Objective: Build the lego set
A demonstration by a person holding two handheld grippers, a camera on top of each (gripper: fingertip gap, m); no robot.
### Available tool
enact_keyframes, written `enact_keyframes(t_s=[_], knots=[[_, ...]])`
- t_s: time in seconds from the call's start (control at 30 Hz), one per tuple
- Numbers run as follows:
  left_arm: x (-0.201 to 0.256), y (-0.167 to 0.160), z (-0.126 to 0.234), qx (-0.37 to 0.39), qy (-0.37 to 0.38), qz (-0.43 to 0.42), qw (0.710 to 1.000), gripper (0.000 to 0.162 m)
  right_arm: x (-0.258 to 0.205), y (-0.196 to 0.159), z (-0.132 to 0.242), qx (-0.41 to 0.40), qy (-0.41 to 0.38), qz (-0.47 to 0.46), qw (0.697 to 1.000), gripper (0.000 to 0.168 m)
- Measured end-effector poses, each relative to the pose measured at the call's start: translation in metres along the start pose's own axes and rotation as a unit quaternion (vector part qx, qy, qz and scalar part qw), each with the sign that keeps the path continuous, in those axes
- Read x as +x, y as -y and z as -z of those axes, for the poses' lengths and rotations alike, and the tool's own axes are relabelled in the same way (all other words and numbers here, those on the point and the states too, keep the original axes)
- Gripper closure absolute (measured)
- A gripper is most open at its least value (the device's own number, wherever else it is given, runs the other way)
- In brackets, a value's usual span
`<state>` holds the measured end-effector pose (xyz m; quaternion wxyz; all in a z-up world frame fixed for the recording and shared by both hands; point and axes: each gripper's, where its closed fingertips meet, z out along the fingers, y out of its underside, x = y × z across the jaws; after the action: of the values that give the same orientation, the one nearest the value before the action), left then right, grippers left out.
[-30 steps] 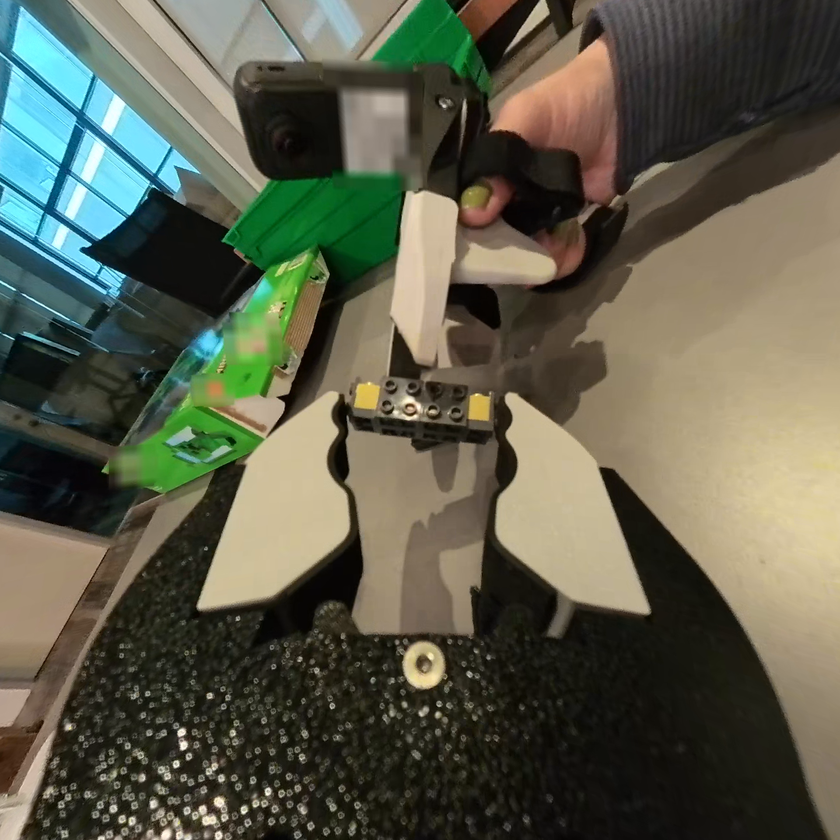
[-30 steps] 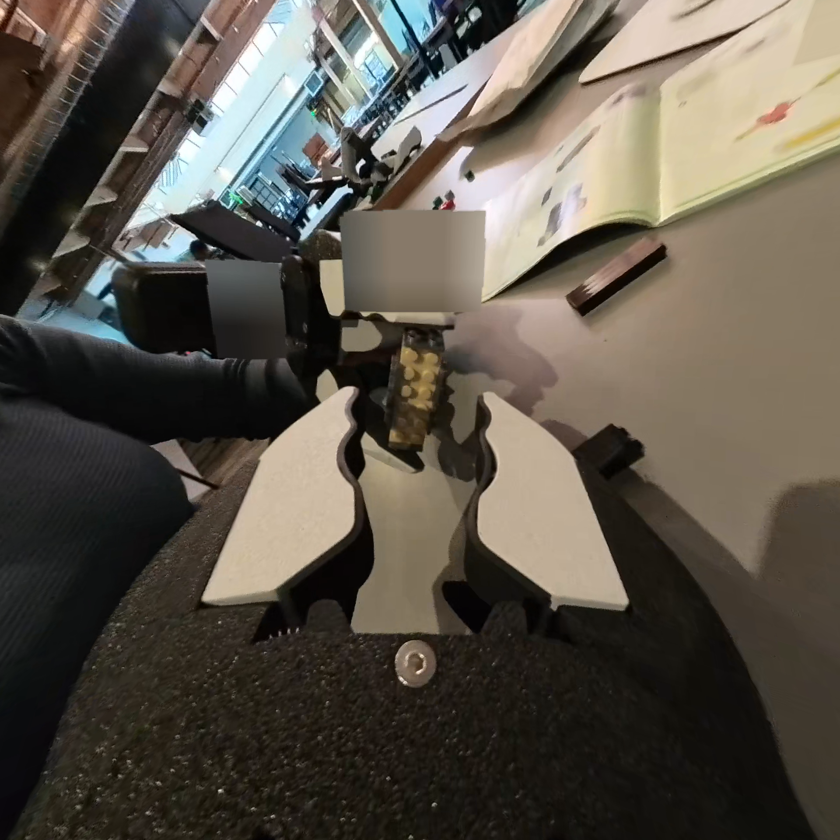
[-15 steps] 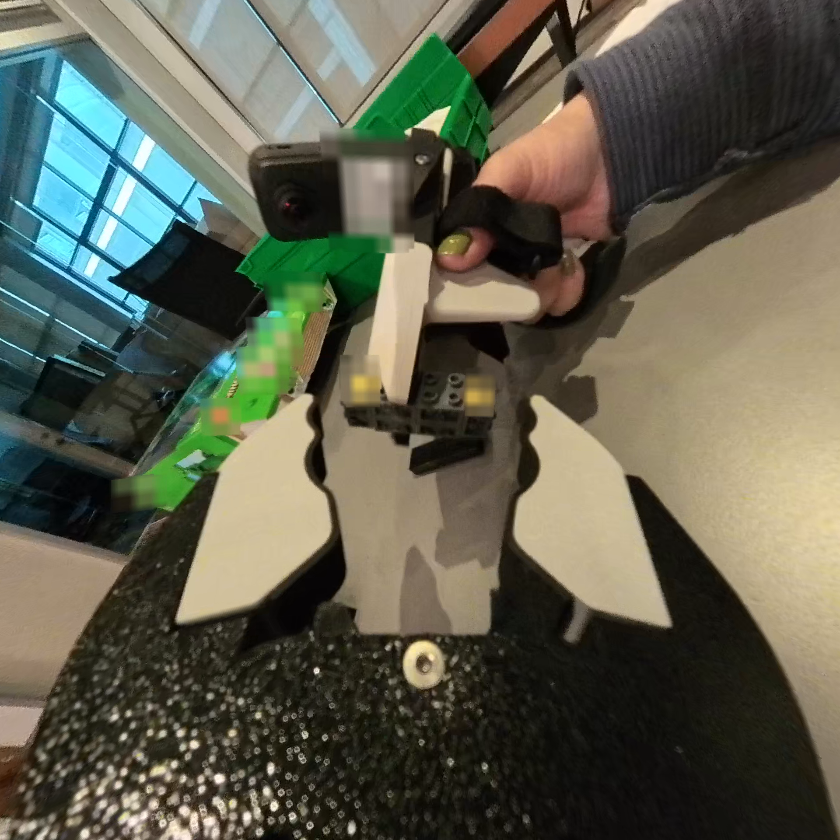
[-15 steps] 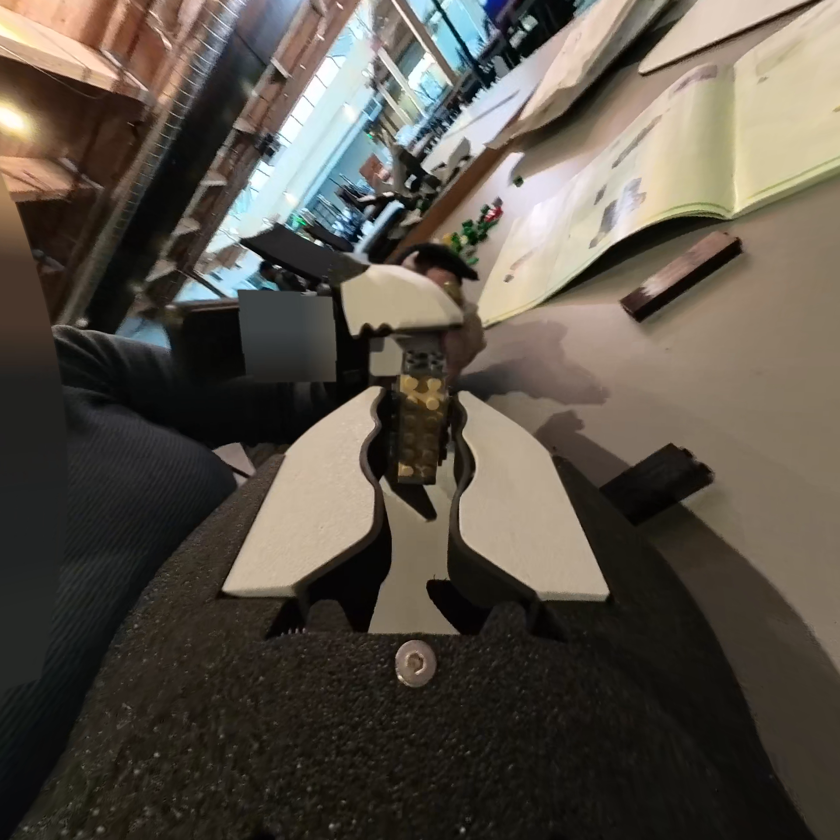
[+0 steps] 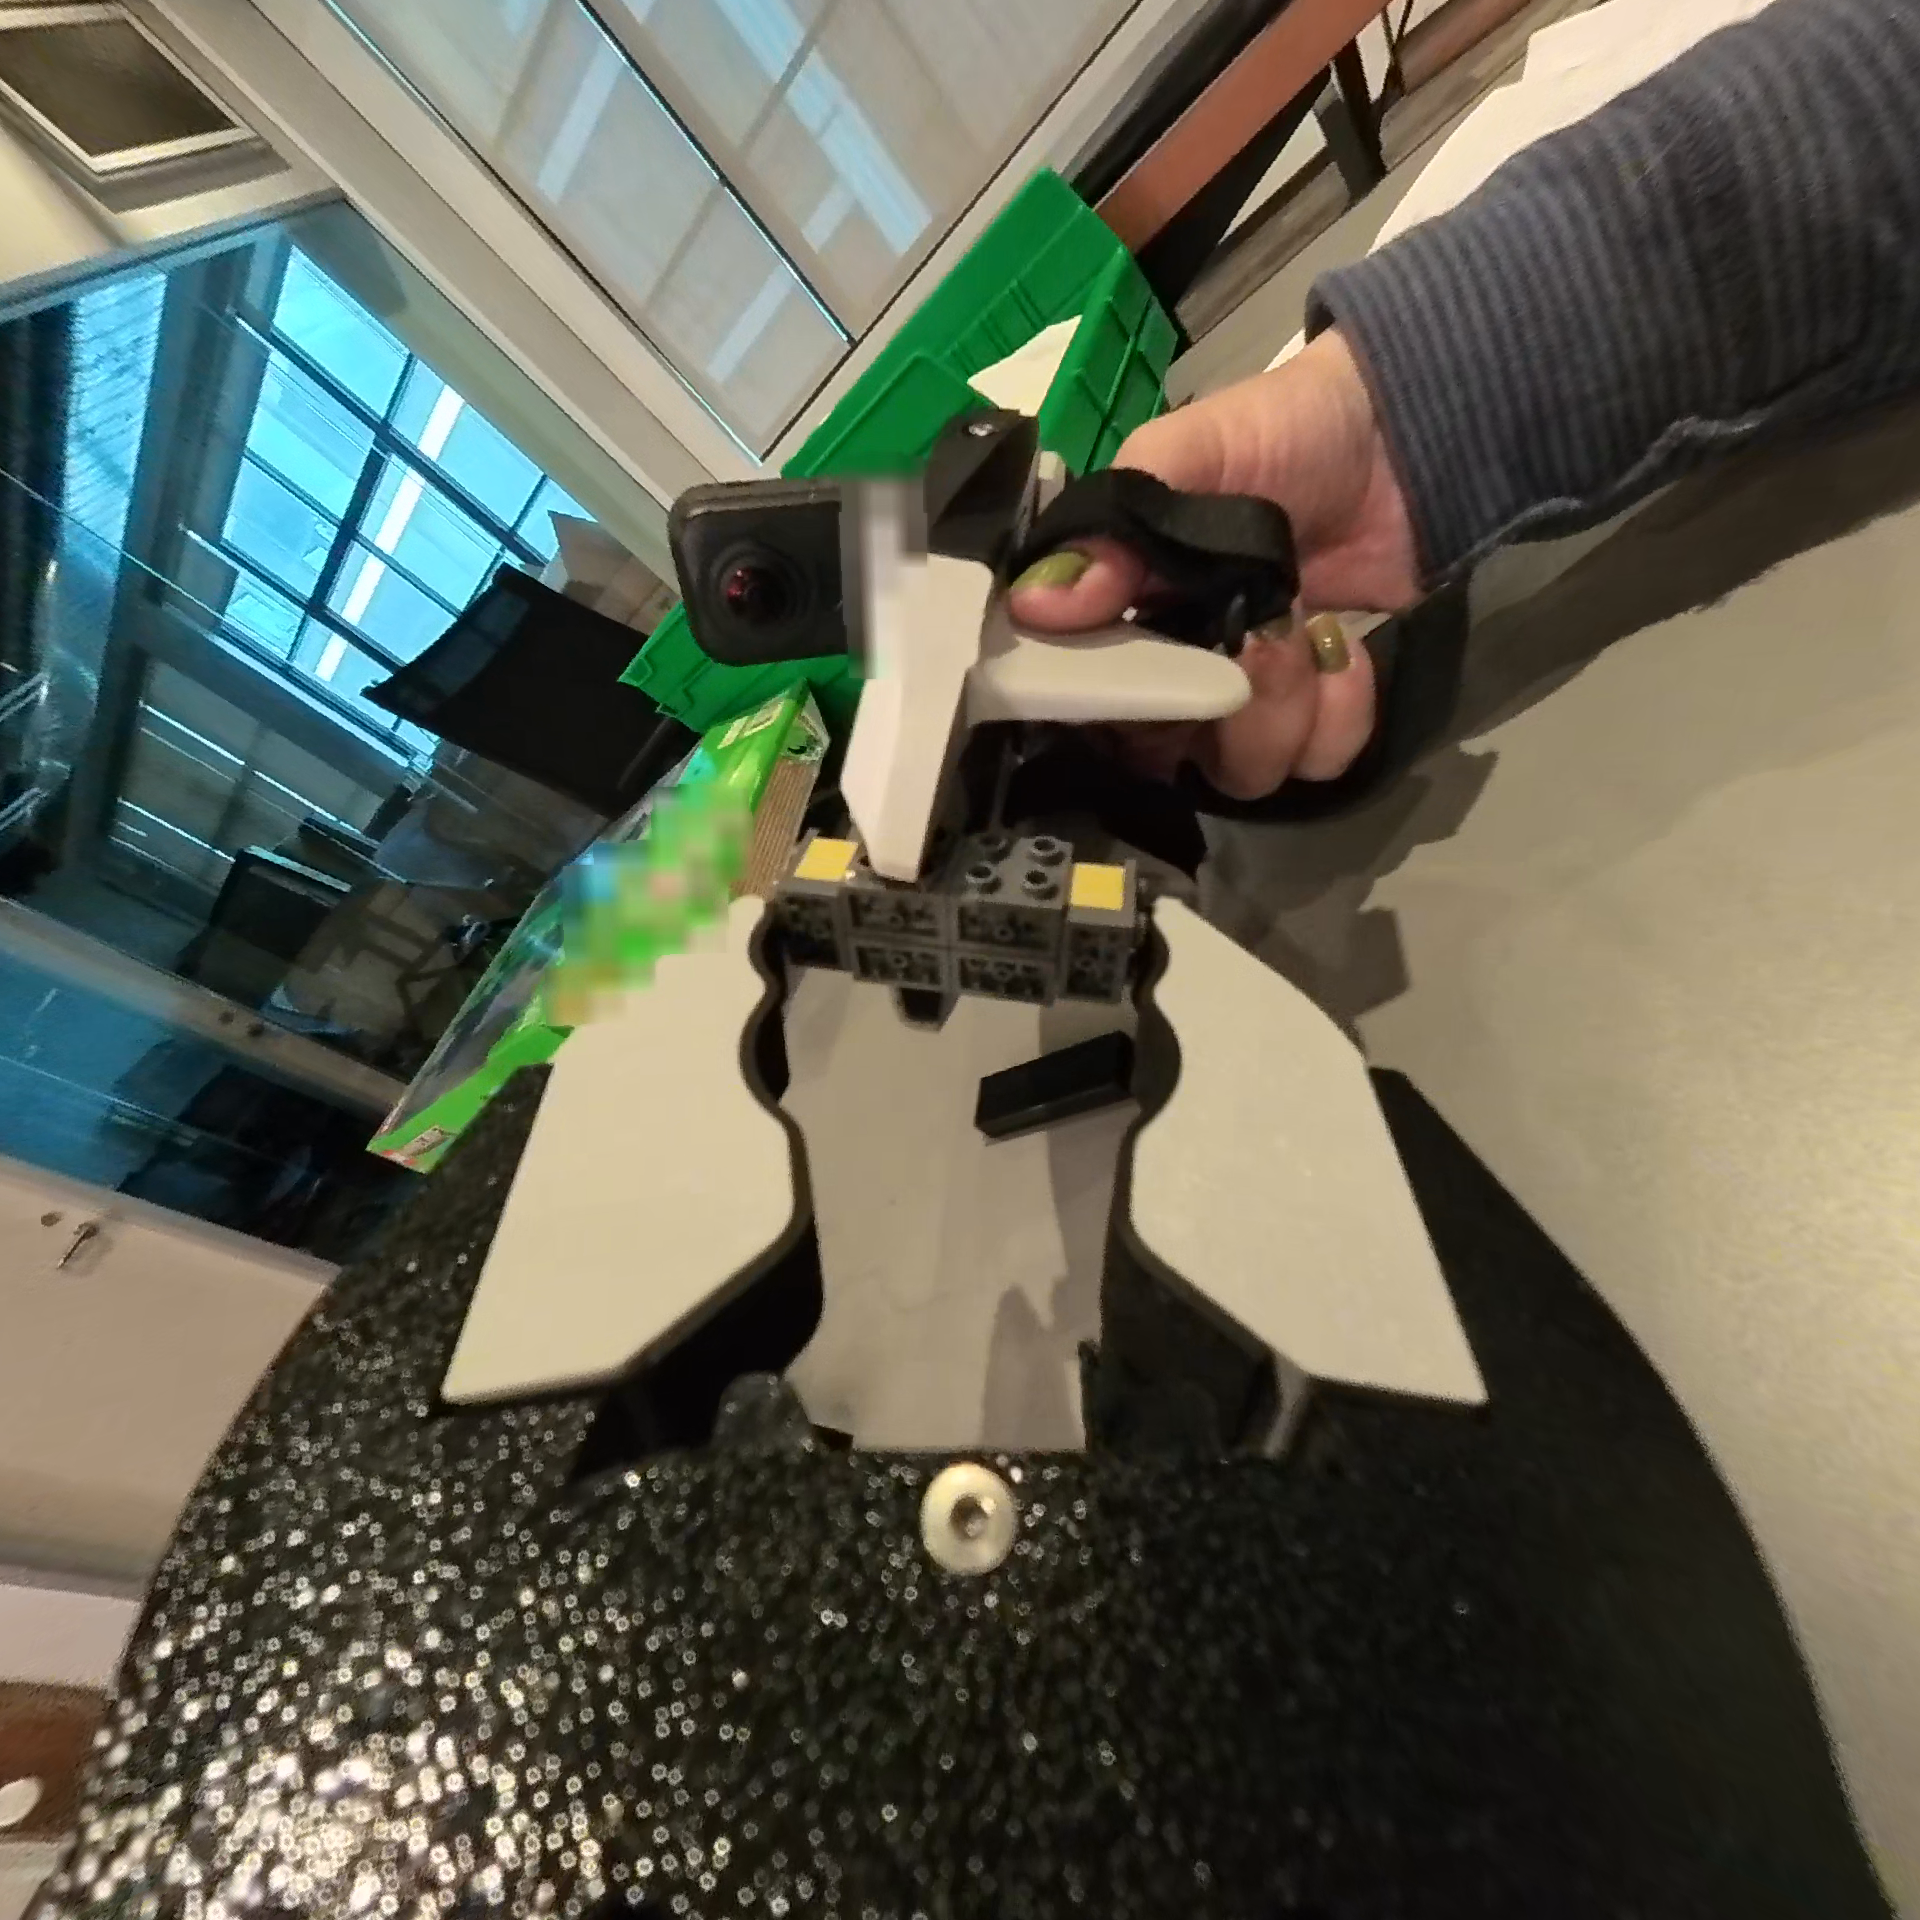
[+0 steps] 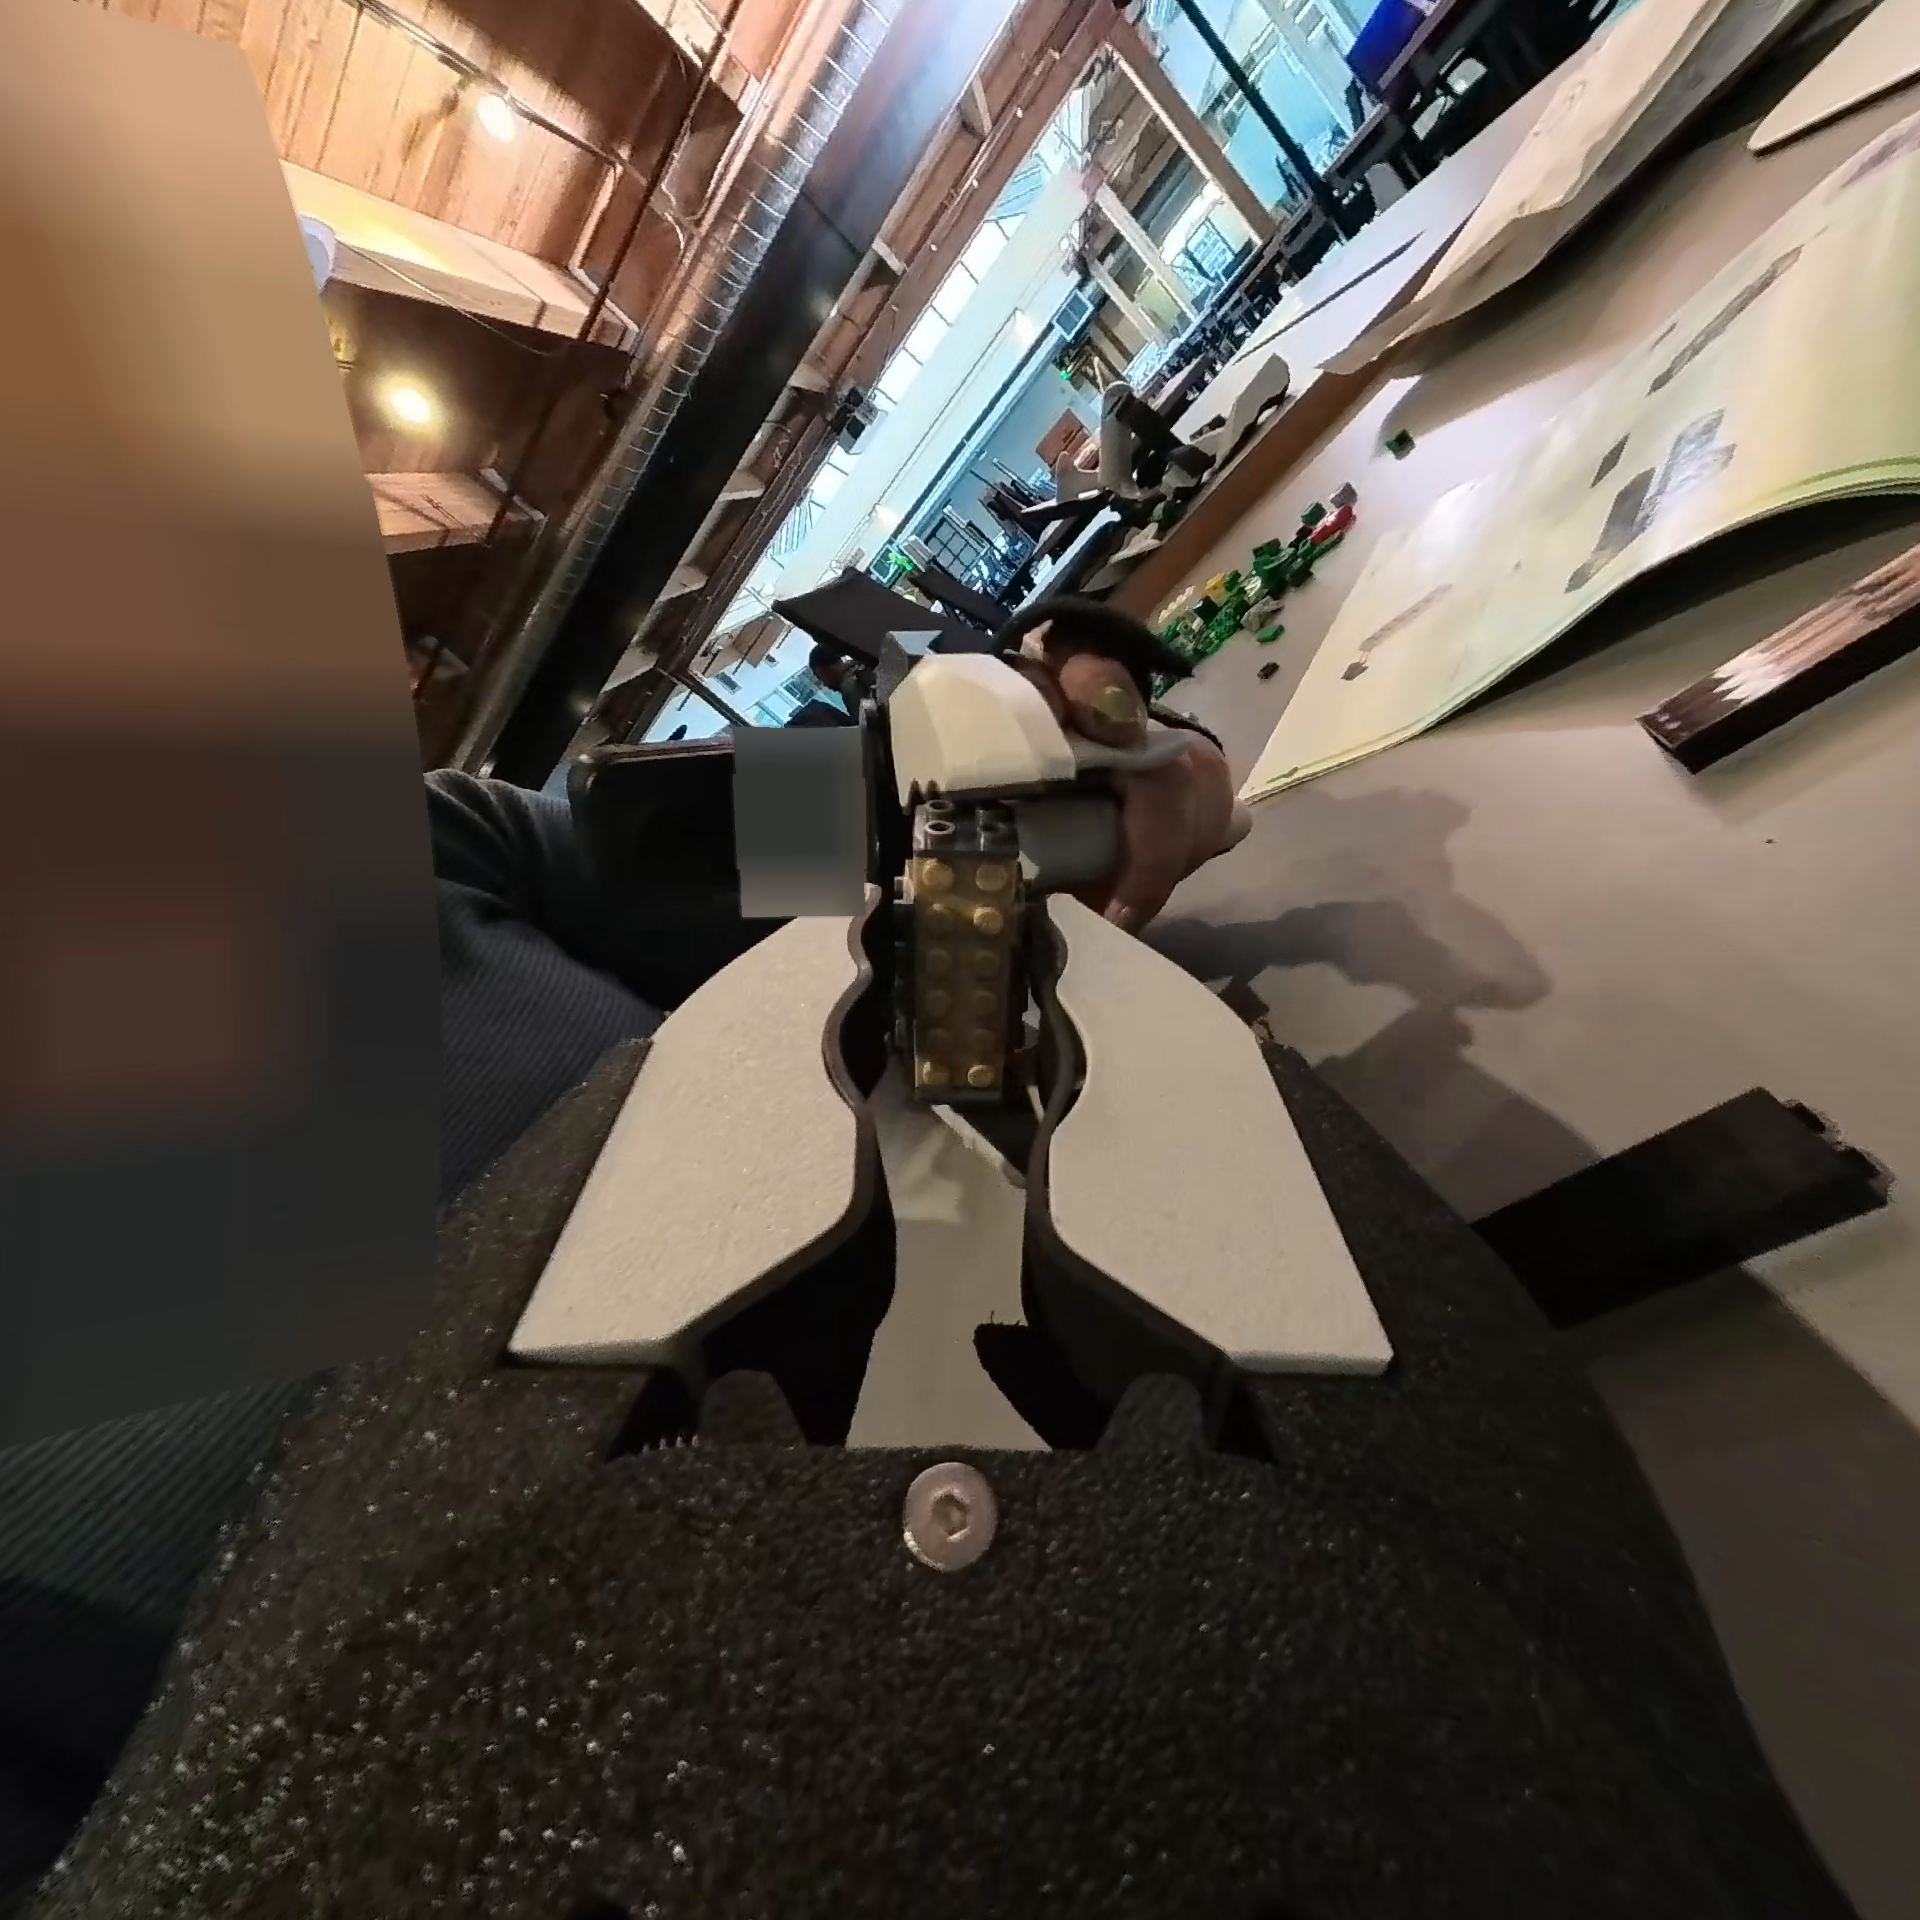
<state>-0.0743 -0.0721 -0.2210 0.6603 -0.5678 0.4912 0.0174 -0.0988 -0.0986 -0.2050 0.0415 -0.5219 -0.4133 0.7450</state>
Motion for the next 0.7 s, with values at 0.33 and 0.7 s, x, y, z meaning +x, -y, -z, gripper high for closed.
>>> enact_keyframes(t_s=[0.33,0.7], knots=[[0.000,0.003,0.000,0.002,0.008,-0.017,1.000,0.098,0.000,-0.001,0.000,-0.003,0.001,0.002,1.000,0.144],[-0.013,0.011,0.012,0.060,0.003,0.068,0.996,0.099,-0.012,0.031,0.030,0.076,-0.057,0.123,0.988,0.128]])
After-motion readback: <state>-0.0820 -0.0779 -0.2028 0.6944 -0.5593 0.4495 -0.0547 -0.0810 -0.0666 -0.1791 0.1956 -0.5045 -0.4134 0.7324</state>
